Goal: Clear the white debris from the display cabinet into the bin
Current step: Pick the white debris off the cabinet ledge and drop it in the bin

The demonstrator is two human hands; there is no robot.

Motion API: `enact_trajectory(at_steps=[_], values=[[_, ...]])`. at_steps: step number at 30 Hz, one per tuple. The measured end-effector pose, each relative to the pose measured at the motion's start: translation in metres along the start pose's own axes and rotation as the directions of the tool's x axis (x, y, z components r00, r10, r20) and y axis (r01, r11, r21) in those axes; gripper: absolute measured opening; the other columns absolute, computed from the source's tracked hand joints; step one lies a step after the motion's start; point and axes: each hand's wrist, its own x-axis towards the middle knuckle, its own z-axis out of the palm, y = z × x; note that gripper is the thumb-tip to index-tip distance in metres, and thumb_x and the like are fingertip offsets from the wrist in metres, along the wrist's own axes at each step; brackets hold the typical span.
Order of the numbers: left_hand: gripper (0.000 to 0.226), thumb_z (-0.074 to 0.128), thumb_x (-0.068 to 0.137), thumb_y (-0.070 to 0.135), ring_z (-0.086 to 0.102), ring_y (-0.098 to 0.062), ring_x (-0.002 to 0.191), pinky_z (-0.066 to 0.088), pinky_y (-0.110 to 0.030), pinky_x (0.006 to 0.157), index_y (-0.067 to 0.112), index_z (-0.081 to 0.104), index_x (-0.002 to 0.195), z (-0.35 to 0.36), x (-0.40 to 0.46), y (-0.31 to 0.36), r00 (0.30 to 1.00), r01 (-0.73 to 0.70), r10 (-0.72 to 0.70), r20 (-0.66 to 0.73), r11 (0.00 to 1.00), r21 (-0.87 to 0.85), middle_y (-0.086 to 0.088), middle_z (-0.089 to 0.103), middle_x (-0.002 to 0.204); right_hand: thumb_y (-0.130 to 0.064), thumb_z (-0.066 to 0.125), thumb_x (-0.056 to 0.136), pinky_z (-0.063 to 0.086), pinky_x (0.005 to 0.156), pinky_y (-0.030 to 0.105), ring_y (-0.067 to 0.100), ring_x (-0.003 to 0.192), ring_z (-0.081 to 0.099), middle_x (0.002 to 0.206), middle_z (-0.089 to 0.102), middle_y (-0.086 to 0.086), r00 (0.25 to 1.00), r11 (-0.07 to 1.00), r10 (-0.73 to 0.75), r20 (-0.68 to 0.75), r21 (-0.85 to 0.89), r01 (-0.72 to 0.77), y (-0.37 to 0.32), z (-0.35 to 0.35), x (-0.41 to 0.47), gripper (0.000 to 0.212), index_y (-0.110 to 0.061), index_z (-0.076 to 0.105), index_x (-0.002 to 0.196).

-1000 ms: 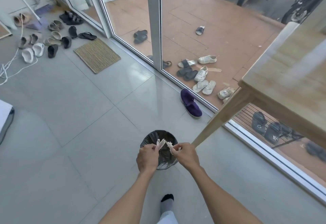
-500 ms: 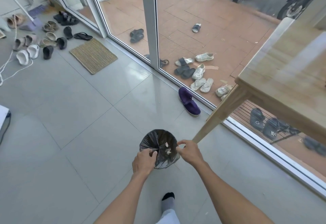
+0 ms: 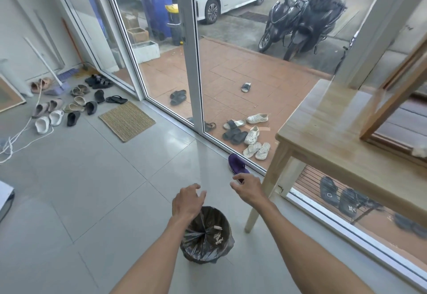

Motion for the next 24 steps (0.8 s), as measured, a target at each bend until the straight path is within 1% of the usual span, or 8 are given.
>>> enact_trajectory(at_steps=[2, 4, 7, 13, 16, 19, 22, 24], values=[[0.043, 0.051, 0.093, 0.048, 0.067, -0.022, 0.094, 0.054, -0.039, 0.082, 0.022, 0.060, 0.126, -0.023, 0.003, 0.024, 0.997, -0.055, 0.055, -0.046, 0.998, -0.005, 0.001, 0.074, 0.092, -0.038, 0.068, 0.083, 0.048, 0.077, 0.025, 0.009, 0.082, 0.065, 0.101, 0.071, -0.002, 0.998, 0.999, -0.041, -0.048, -0.007, 0.040, -0.014, -0.025, -0.002, 0.031, -0.025, 0.072, 0.110], [0.042, 0.052, 0.093, 0.046, 0.066, -0.023, 0.098, 0.052, -0.039, 0.084, 0.021, 0.060, 0.126, -0.045, 0.006, 0.050, 0.990, -0.113, 0.112, -0.086, 0.994, -0.001, -0.001, 0.074, 0.100, -0.037, 0.067, 0.083, 0.045, 0.077, 0.025, 0.016, 0.091, 0.065, 0.099, 0.069, -0.001, 0.993, 0.997, -0.071, -0.090, -0.014, 0.070, -0.028, -0.051, -0.005, 0.030, -0.024, 0.071, 0.110], [0.040, 0.052, 0.093, 0.047, 0.065, -0.026, 0.101, 0.050, -0.038, 0.084, 0.022, 0.063, 0.121, -0.074, 0.009, 0.088, 0.973, -0.176, 0.179, -0.145, 0.984, 0.030, -0.003, 0.073, 0.106, -0.036, 0.068, 0.084, 0.051, 0.082, 0.029, 0.015, 0.088, 0.063, 0.100, 0.071, -0.001, 0.978, 0.990, -0.142, -0.150, -0.001, 0.143, -0.051, -0.092, -0.014, 0.028, -0.024, 0.072, 0.108], [0.035, 0.056, 0.089, 0.049, 0.068, -0.026, 0.094, 0.053, -0.037, 0.082, 0.024, 0.071, 0.108, -0.099, 0.003, 0.178, 0.908, -0.349, 0.347, -0.233, 0.936, 0.033, -0.003, 0.074, 0.102, -0.040, 0.072, 0.083, 0.055, 0.076, 0.029, 0.015, 0.088, 0.067, 0.104, 0.073, 0.002, 0.946, 0.968, -0.247, -0.211, 0.001, 0.253, -0.057, -0.168, -0.039, 0.028, -0.026, 0.072, 0.108], [0.036, 0.055, 0.087, 0.052, 0.068, -0.024, 0.091, 0.055, -0.038, 0.081, 0.026, 0.070, 0.106, -0.092, -0.004, 0.222, 0.885, -0.420, 0.419, -0.204, 0.907, 0.041, -0.001, 0.074, 0.100, -0.035, 0.070, 0.087, 0.045, 0.059, 0.019, 0.010, 0.068, 0.062, 0.080, 0.067, -0.002, 0.938, 0.974, -0.217, -0.270, 0.010, 0.228, -0.041, -0.208, -0.061, 0.021, -0.024, 0.073, 0.105], [0.037, 0.054, 0.088, 0.054, 0.067, -0.023, 0.094, 0.052, -0.034, 0.078, 0.027, 0.070, 0.108, -0.079, -0.018, 0.268, 0.861, -0.486, 0.485, -0.153, 0.874, 0.035, 0.001, 0.073, 0.101, -0.037, 0.069, 0.086, 0.043, 0.060, 0.022, 0.005, 0.058, 0.055, 0.065, 0.061, -0.006, 0.908, 0.980, -0.177, -0.380, 0.014, 0.197, -0.019, -0.246, -0.082, 0.021, -0.024, 0.074, 0.102], [0.035, 0.054, 0.089, 0.053, 0.067, -0.024, 0.094, 0.051, -0.034, 0.078, 0.027, 0.070, 0.106, -0.061, -0.040, 0.312, 0.816, -0.569, 0.567, -0.112, 0.822, 0.016, 0.000, 0.073, 0.102, -0.037, 0.069, 0.085, 0.044, 0.068, 0.025, 0.006, 0.064, 0.057, 0.068, 0.062, -0.007, 0.881, 0.991, -0.096, -0.463, 0.037, 0.127, 0.009, -0.279, -0.101, 0.021, -0.024, 0.074, 0.101], [0.034, 0.054, 0.089, 0.051, 0.067, -0.023, 0.093, 0.051, -0.034, 0.078, 0.026, 0.071, 0.104, -0.047, -0.056, 0.338, 0.781, -0.620, 0.618, -0.092, 0.785, 0.009, 0.000, 0.073, 0.101, -0.034, 0.070, 0.084, 0.048, 0.078, 0.025, 0.009, 0.077, 0.062, 0.081, 0.070, -0.005, 0.856, 0.995, -0.047, -0.515, 0.055, 0.088, 0.028, -0.296, -0.112, 0.020, -0.022, 0.076, 0.098]])
